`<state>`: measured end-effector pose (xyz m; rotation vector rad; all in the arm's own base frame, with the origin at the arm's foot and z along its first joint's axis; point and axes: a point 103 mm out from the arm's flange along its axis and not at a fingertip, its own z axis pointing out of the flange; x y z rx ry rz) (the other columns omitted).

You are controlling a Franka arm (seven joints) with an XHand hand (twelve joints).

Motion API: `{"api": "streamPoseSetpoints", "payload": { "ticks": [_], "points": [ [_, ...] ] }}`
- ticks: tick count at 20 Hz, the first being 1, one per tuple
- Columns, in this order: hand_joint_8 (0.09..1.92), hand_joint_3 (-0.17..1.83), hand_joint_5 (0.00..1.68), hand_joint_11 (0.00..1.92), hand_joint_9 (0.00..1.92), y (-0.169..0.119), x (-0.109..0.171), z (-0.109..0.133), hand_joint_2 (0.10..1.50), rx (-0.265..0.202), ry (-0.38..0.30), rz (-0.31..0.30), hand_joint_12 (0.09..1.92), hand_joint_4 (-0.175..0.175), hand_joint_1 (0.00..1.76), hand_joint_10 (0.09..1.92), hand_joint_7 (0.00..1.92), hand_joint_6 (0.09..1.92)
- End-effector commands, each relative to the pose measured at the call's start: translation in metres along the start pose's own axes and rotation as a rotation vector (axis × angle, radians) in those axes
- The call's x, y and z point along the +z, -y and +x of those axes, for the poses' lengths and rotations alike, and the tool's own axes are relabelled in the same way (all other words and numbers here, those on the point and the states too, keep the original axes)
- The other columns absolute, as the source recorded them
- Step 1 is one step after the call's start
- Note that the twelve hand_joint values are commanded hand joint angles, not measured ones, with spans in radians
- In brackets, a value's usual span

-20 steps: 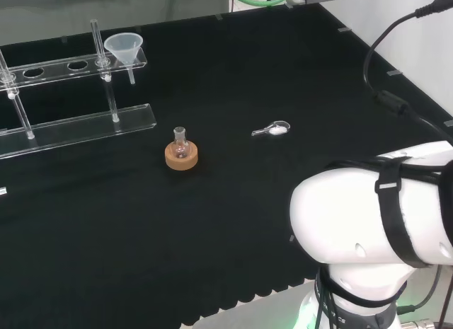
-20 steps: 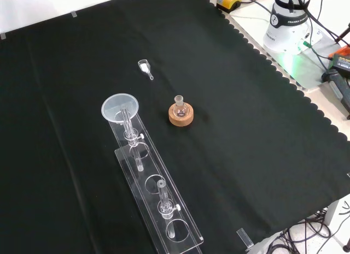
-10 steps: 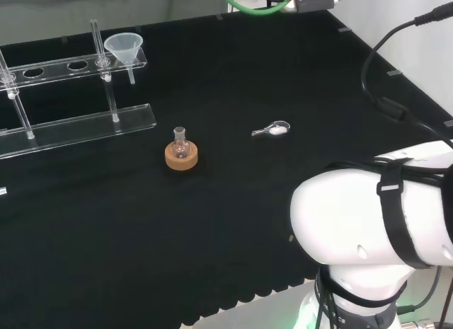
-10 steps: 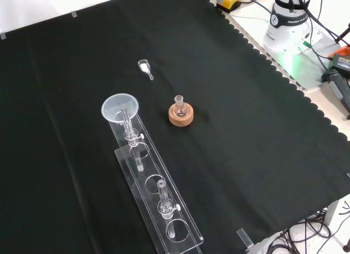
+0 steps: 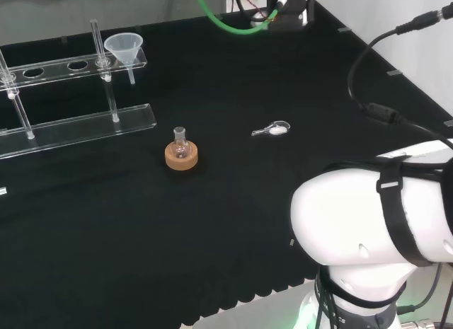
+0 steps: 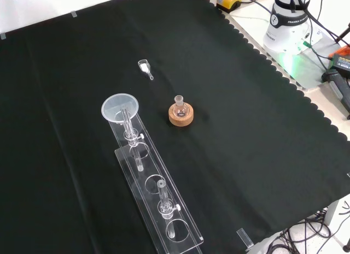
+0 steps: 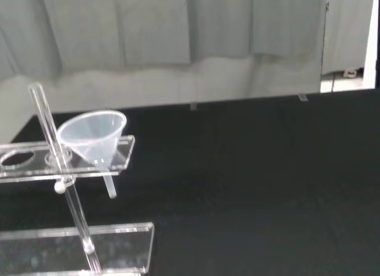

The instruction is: Pick up the funnel from the transparent funnel stand.

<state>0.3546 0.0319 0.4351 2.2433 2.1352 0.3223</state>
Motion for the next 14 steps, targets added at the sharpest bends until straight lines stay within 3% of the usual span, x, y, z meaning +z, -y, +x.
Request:
{"api": "streamPoseSetpoints", "payload": {
  "ticks": [1,9,14],
  "points": [
    [0.35,0.24,0.11,0.0,0.0,-0.031,0.047,0.008,0.86,0.005,-0.072,-0.052,1.24,-0.046,0.15,0.65,0.0,0.09],
    [0.38,0.23,0.13,0.0,0.0,-0.1,0.09,0.023,0.86,-0.036,-0.097,-0.004,1.26,-0.052,0.18,0.69,0.0,0.09],
    [0.37,0.23,0.14,0.0,0.0,-0.14,0.117,0.054,0.86,-0.057,-0.095,0.05,1.26,-0.054,0.19,0.69,0.0,0.09]
  ]
}}
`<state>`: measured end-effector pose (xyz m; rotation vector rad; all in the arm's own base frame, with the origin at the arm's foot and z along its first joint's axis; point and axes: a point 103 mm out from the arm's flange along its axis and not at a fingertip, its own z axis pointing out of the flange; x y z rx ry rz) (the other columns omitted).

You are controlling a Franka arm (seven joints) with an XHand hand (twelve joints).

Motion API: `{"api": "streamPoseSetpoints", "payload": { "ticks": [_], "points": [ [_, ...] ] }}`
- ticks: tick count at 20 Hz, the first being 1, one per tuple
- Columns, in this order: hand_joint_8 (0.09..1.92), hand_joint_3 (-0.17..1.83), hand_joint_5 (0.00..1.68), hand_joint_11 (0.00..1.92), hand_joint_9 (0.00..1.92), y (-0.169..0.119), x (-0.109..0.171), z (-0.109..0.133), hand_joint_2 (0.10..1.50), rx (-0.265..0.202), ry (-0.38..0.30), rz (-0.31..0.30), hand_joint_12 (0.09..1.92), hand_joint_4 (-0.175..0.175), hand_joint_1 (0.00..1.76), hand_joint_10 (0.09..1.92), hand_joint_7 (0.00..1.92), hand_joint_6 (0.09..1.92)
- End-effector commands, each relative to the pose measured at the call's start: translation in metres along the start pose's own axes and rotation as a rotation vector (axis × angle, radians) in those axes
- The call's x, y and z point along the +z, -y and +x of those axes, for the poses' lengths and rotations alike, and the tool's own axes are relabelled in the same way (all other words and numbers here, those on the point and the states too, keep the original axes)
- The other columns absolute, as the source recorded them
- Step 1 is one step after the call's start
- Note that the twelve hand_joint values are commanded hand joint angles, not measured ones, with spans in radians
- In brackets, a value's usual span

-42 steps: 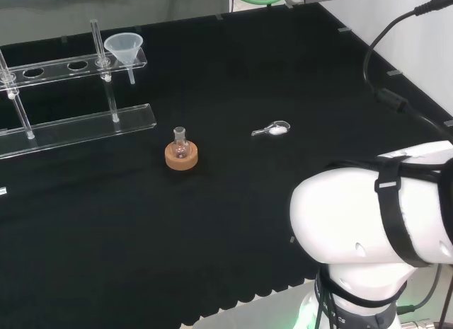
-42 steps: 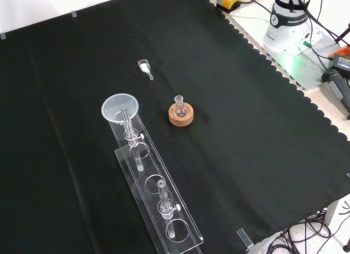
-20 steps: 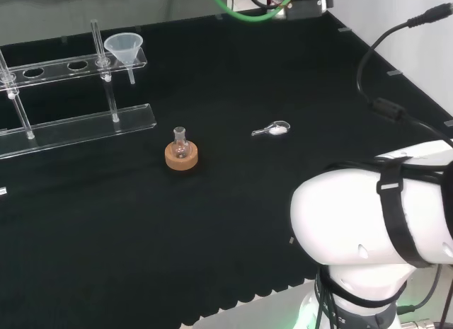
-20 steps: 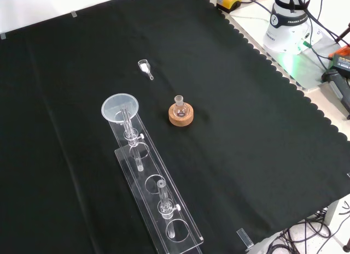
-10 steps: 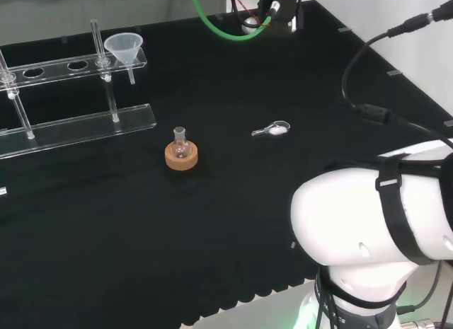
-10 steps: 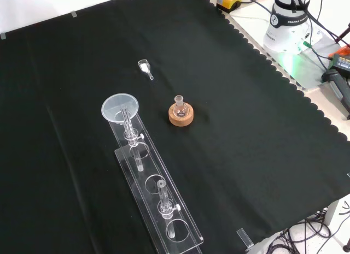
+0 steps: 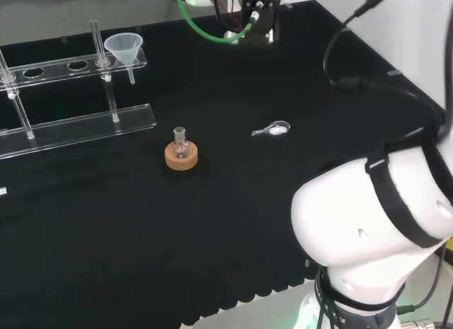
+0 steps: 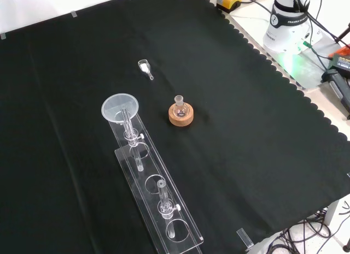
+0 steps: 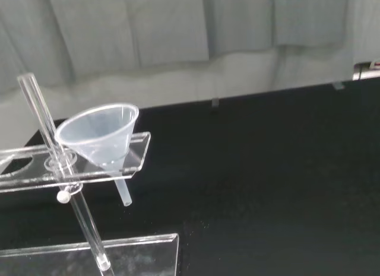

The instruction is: Pick up the funnel from the transparent funnel stand.

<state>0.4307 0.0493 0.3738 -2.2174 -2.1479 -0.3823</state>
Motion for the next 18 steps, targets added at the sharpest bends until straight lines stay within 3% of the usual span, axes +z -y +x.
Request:
{"api": "streamPoseSetpoints", "payload": {
  "ticks": [1,8,13,18],
  "points": [
    [0.37,0.23,0.13,0.0,0.0,-0.086,0.049,0.045,0.86,-0.046,-0.026,0.041,1.26,-0.054,0.19,0.69,0.0,0.09],
    [0.33,0.23,0.12,0.0,0.0,-0.133,0.079,0.096,0.85,-0.041,-0.002,0.089,1.25,-0.053,0.2,0.65,0.0,0.09],
    [0.29,0.21,0.1,0.0,0.0,-0.159,0.111,0.124,0.84,-0.084,0.072,0.198,1.24,-0.05,0.2,0.6,0.0,0.09],
    [0.25,0.2,0.09,0.0,0.0,-0.171,0.146,0.134,0.83,-0.105,0.128,0.309,1.22,-0.048,0.2,0.56,0.0,0.09]
  ]
}}
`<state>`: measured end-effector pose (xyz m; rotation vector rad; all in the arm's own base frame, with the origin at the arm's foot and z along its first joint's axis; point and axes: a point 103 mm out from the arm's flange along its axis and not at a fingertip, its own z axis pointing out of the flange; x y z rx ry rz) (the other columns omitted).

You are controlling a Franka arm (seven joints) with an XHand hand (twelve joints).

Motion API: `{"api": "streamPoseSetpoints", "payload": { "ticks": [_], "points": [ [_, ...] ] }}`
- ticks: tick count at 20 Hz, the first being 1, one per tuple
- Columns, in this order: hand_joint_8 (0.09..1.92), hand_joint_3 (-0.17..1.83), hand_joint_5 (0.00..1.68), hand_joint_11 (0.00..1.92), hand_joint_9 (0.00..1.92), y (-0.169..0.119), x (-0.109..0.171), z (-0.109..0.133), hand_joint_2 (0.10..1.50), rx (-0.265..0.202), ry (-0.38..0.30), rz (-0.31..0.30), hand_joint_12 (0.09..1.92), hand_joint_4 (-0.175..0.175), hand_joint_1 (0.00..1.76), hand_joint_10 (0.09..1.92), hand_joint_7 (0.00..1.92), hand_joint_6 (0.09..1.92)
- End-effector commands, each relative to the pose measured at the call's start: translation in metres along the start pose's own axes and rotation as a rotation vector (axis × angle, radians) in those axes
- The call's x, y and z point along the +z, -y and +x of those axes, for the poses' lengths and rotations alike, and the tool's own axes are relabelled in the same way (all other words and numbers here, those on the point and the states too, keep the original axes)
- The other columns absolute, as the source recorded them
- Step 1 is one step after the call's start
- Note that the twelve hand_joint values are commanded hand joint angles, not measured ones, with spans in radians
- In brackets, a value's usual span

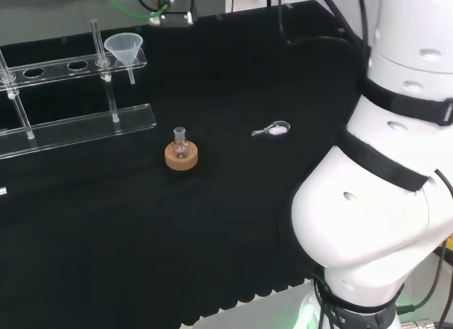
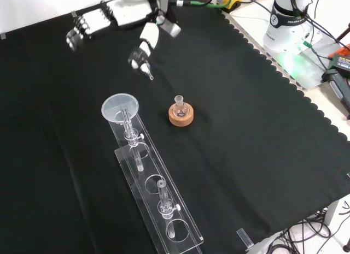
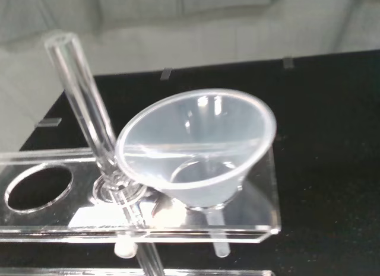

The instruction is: Pick up the funnel from the transparent funnel stand.

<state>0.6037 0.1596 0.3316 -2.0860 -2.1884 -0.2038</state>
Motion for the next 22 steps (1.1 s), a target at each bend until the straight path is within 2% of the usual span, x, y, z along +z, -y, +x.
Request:
{"api": "streamPoseSetpoints", "payload": {
  "ticks": [1,3,7,11,17,22],
  "points": [
    [0.24,0.2,0.08,0.0,0.0,-0.021,0.062,0.03,0.83,-0.032,0.123,0.199,1.21,-0.047,0.2,0.54,0.0,0.09],
    [0.23,0.2,0.07,0.0,0.0,-0.018,0.071,0.026,0.83,-0.025,0.137,0.241,1.19,-0.047,0.19,0.52,0.0,0.09],
    [0.2,0.19,0.06,0.0,0.0,-0.002,0.085,0.002,0.83,0.02,0.172,0.319,1.14,-0.045,0.18,0.45,0.0,0.09],
    [0.18,0.19,0.04,0.0,0.0,0.004,0.092,-0.006,0.83,0.023,0.157,0.349,1.11,-0.043,0.17,0.41,0.0,0.09],
    [0.15,0.18,0.03,0.0,0.0,-0.004,0.109,-0.004,0.83,0.009,0.155,0.408,1.08,-0.042,0.16,0.39,0.0,0.09],
    [0.16,0.18,0.03,0.0,0.0,-0.01,0.118,-0.004,0.84,0.006,0.171,0.412,1.07,-0.042,0.15,0.4,0.0,0.09]
  ]
}}
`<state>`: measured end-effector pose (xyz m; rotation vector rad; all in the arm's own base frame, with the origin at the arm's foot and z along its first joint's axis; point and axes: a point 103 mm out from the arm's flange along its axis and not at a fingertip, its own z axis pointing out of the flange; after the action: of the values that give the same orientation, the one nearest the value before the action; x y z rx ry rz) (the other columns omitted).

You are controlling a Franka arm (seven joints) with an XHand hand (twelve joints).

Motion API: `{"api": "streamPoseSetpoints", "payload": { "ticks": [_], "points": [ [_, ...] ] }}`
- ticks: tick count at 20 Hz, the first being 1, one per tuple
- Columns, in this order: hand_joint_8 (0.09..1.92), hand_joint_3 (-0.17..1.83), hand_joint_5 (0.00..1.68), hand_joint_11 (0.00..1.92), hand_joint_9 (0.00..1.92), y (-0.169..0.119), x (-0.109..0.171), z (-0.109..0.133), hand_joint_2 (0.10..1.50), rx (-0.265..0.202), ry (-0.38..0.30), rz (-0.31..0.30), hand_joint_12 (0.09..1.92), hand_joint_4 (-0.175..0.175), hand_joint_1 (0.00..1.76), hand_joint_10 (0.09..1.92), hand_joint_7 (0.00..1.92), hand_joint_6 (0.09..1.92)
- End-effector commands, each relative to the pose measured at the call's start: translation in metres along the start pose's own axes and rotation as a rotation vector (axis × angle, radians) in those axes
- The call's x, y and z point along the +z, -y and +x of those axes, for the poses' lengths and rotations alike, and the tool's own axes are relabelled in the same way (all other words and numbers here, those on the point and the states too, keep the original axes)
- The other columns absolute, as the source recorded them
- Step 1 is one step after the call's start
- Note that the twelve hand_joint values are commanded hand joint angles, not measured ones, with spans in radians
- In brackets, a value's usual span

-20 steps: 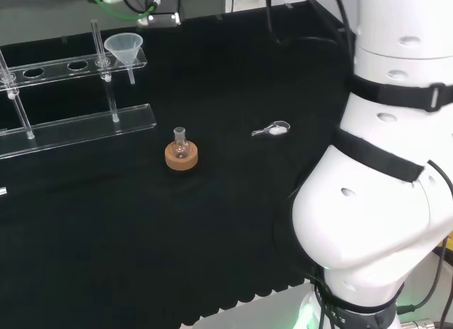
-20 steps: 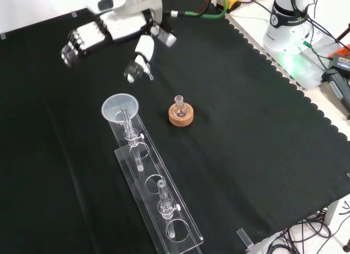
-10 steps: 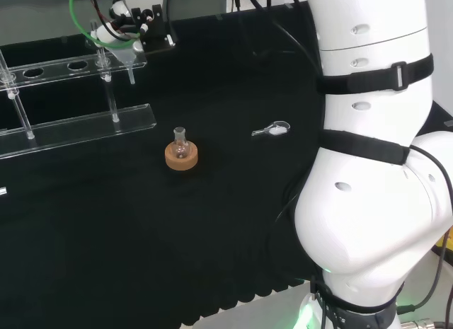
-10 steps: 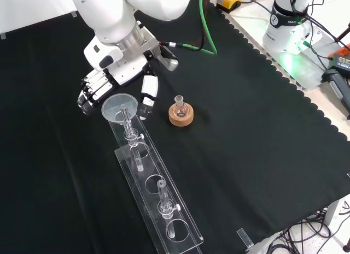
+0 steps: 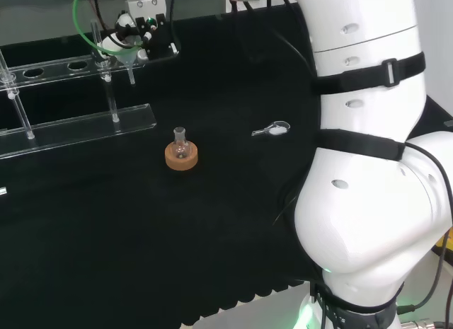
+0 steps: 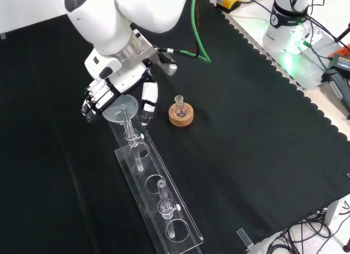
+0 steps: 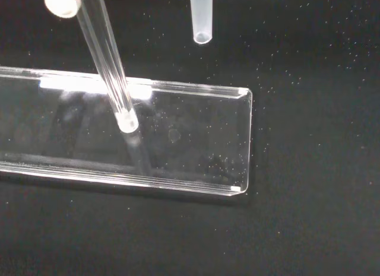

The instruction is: Pick up the funnel from the transparent funnel stand.

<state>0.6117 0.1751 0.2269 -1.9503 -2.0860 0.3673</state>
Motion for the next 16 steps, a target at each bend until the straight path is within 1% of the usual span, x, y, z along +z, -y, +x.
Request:
{"api": "streamPoseSetpoints", "payload": {
  "ticks": [1,2,3,4,5,7,9,10,11,12,13,16],
  "points": [
    [0.21,0.17,0.04,0.0,0.0,-0.008,0.011,0.001,0.84,-0.004,0.026,0.007,1.1,-0.05,0.15,0.48,0.01,0.09],
    [0.34,0.16,0.08,0.0,0.01,-0.008,0.011,0.0,0.84,-0.002,0.034,-0.008,1.16,-0.064,0.15,0.63,0.04,0.09],
    [0.53,0.16,0.15,0.0,0.08,-0.008,0.011,-0.001,0.83,0.003,0.052,-0.03,1.28,-0.086,0.15,0.77,0.08,0.09],
    [0.71,0.15,0.21,0.03,0.17,-0.008,0.011,-0.002,0.83,0.011,0.073,-0.044,1.37,-0.108,0.16,0.86,0.14,0.09],
    [0.84,0.15,0.26,0.09,0.26,-0.009,0.011,-0.003,0.83,0.016,0.085,-0.052,1.43,-0.125,0.17,0.91,0.18,0.09],
    [0.99,0.15,0.35,0.26,0.45,-0.009,0.008,-0.004,0.83,0.026,0.109,-0.071,1.43,-0.149,0.18,0.96,0.29,0.09],
    [1.11,0.16,0.43,0.51,0.67,-0.007,-0.003,-0.006,0.83,0.036,0.138,-0.12,1.36,-0.167,0.2,1.02,0.43,0.1],
    [1.17,0.18,0.45,0.64,0.77,-0.007,-0.009,-0.006,0.83,0.04,0.148,-0.143,1.32,-0.171,0.21,1.05,0.49,0.17],
    [1.22,0.2,0.43,0.75,0.85,-0.006,-0.013,-0.006,0.82,0.044,0.159,-0.167,1.28,-0.174,0.23,1.07,0.54,0.3],
    [1.28,0.23,0.4,0.86,0.92,-0.006,-0.016,-0.007,0.81,0.048,0.171,-0.188,1.23,-0.175,0.25,1.11,0.59,0.49],
    [1.35,0.25,0.35,0.97,1.0,-0.005,-0.022,-0.006,0.81,0.053,0.198,-0.217,1.19,-0.175,0.27,1.17,0.64,0.71],
    [1.52,0.29,0.28,1.19,1.15,-0.001,-0.032,-0.004,0.81,0.055,0.233,-0.278,1.14,-0.175,0.35,1.29,0.75,1.21]
  ]
}}
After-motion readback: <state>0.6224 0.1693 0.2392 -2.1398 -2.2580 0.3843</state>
